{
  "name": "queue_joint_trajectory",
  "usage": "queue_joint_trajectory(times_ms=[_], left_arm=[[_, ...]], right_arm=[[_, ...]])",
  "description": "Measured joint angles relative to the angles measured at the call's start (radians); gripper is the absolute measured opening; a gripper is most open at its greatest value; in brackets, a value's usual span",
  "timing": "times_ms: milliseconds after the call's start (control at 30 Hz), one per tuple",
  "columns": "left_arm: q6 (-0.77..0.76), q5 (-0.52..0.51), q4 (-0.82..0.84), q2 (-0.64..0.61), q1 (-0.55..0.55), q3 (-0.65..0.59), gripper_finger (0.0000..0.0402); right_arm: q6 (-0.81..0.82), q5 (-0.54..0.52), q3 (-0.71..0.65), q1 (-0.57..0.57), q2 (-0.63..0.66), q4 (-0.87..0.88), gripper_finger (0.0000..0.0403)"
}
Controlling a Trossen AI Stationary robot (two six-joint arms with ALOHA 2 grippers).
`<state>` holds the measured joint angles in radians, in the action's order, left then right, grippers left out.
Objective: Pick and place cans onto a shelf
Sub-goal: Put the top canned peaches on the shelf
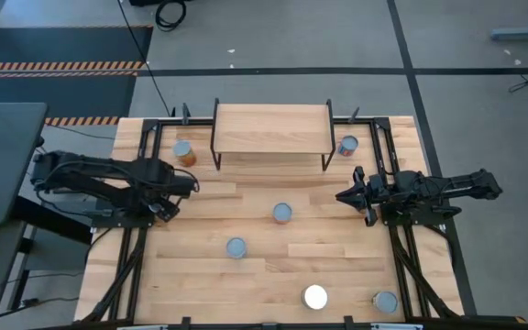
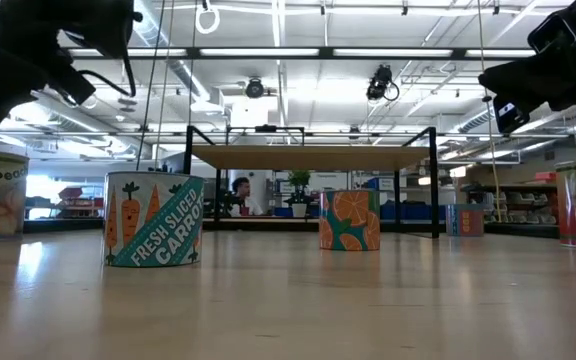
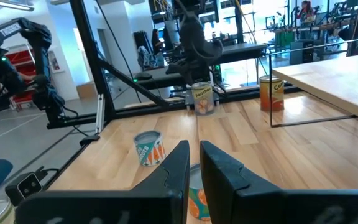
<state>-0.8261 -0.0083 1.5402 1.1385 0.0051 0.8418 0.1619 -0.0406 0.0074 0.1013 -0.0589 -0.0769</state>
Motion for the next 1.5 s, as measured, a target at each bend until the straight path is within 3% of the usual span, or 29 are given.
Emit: queue_joint_trajectory(times_ms=[333,733,1000,1333,1500], left_arm=[[0.078,0.068,-0.014,-0.005,0.070,0.001,0.0355],[0.090,0.053,-0.121,0.025,0.162,-0.028,0.0355],[0.045,-0.009,-0.140,0.042,0.173,-0.030,0.0355],[0.002,0.063,-0.166,0.040,0.128,-0.025,0.0355],[-0.048,0.095,-0.266,0.040,0.081,-0.006,0.0355]], right_arm=[[0.000,0.000,0.000,0.000,0.000,-0.003,0.0044],[0.000,0.000,0.000,0.000,0.000,-0.003,0.0044],[0.000,-0.001,0.000,0.000,0.000,-0.003,0.0044],[0.000,-0.001,0.000,0.000,0.000,-0.003,0.0044],[0.000,-0.001,0.000,0.000,0.000,-0.003,0.0044]])
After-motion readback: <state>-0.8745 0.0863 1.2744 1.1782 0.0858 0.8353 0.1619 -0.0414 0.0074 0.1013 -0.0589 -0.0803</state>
